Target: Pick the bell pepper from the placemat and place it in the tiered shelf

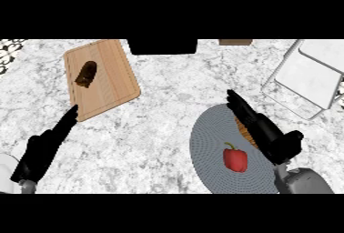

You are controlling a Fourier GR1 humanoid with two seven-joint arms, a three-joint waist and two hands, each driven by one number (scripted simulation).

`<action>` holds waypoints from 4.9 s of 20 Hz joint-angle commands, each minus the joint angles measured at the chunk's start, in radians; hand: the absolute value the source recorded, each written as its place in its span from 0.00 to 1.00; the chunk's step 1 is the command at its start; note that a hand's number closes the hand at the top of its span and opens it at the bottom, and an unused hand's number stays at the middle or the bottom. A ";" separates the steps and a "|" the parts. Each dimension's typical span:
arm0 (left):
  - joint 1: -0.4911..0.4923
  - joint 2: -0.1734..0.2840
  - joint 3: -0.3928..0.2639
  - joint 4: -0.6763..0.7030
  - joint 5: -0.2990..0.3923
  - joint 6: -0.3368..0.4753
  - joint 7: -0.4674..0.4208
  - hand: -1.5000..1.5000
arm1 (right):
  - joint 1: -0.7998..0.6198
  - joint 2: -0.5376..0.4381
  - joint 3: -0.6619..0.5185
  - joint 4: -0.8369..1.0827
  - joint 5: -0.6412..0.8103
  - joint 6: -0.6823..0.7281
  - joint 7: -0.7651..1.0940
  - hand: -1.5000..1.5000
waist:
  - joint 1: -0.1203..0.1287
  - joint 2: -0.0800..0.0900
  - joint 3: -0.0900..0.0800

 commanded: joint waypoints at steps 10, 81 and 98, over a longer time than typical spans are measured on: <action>-0.078 -0.137 0.049 -0.022 -0.014 0.116 -0.087 0.50 | 0.171 -0.173 -0.327 -0.009 0.322 -0.461 0.001 1.00 | -0.117 0.026 -0.025; -0.165 -0.385 0.120 0.128 -0.189 -0.046 -0.158 0.50 | 0.239 0.328 0.255 -0.474 1.554 0.094 1.065 0.00 | 0.026 0.025 -0.001; -0.119 -0.447 0.163 0.127 -0.264 -0.072 -0.182 0.50 | 0.312 0.312 0.188 -0.364 1.552 0.027 0.966 0.00 | 0.024 0.025 -0.001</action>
